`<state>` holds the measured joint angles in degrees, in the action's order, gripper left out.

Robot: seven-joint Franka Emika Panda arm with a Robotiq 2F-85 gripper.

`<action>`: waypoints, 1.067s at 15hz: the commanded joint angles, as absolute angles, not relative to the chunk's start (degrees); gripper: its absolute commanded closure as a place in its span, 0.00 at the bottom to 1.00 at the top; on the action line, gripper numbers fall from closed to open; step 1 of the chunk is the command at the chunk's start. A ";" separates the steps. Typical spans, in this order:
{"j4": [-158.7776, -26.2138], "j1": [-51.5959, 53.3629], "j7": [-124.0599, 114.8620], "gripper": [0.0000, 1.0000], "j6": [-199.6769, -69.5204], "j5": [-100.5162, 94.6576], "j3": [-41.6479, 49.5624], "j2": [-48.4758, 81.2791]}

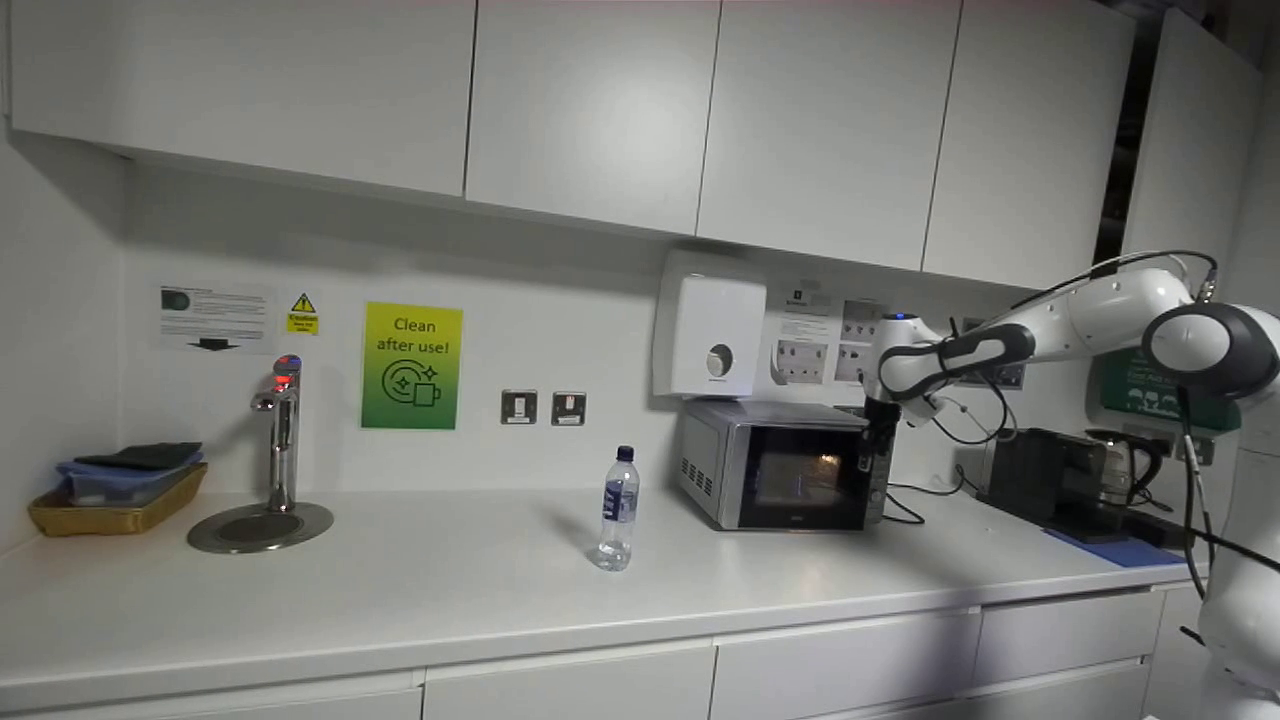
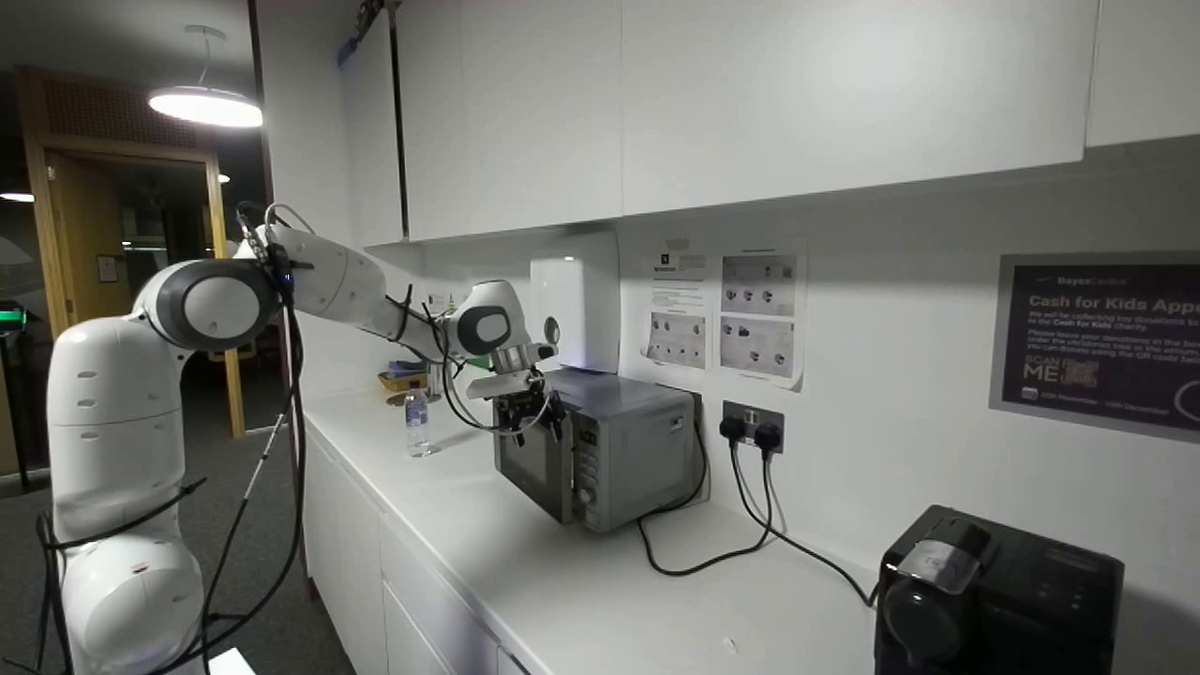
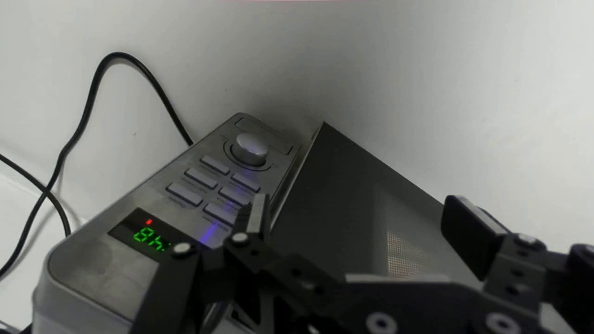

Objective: Close the microwave door

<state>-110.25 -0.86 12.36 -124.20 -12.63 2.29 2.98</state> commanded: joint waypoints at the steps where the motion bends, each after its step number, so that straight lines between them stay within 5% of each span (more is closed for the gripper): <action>1: -108.00 -0.85 6.02 0.00 -124.73 -13.88 2.03 4.22; 16: -102.30 -0.30 -12.96 0.00 -126.76 -15.71 2.56 8.48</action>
